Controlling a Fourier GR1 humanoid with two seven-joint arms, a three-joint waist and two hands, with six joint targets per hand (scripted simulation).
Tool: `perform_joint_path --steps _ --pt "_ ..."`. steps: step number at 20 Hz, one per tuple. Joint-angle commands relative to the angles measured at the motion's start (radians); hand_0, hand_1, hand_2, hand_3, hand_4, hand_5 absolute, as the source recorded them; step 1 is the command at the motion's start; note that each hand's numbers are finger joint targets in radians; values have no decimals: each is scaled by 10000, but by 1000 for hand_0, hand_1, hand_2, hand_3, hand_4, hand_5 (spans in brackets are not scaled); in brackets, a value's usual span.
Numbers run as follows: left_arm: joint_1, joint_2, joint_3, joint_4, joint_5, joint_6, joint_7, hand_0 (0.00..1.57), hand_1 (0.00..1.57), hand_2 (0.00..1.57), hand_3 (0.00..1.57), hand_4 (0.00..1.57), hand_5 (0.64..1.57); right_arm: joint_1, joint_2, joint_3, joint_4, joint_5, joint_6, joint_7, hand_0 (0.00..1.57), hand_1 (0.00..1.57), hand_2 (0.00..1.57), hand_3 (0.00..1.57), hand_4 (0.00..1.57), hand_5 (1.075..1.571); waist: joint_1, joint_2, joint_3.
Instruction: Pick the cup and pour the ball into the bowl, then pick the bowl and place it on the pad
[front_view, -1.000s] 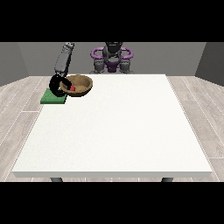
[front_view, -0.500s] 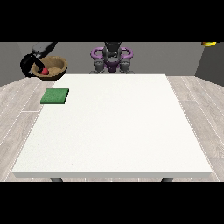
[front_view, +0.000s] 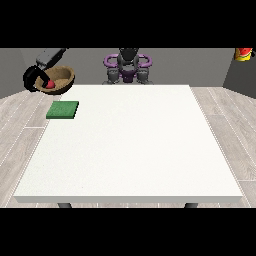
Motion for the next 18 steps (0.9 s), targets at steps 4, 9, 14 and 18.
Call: perform_joint_path --steps 4,9,14,18 --pt "100 5 -202 -16 113 23 -140 0 0 0 0 1205 1556 -542 847 -85 882 -113 -191 -539 1571 1571 1571 454 1044 1570 103 125 5" --pt "56 304 -170 181 123 156 -228 0 0 0 0 1200 1556 -812 748 -259 1339 -306 102 -395 1571 1571 1571 589 1004 1571 -140 58 5" --pt "-106 579 -116 -250 686 35 539 0 0 0 0 1191 1561 -861 332 -637 2314 -153 -563 -707 1571 1571 1571 1163 191 1557 239 193 8" --pt "147 888 182 226 655 -163 -67 0 0 0 0 1195 1560 -992 -247 -932 2260 -220 -817 -753 1555 1555 1512 932 0 1554 109 330 3"
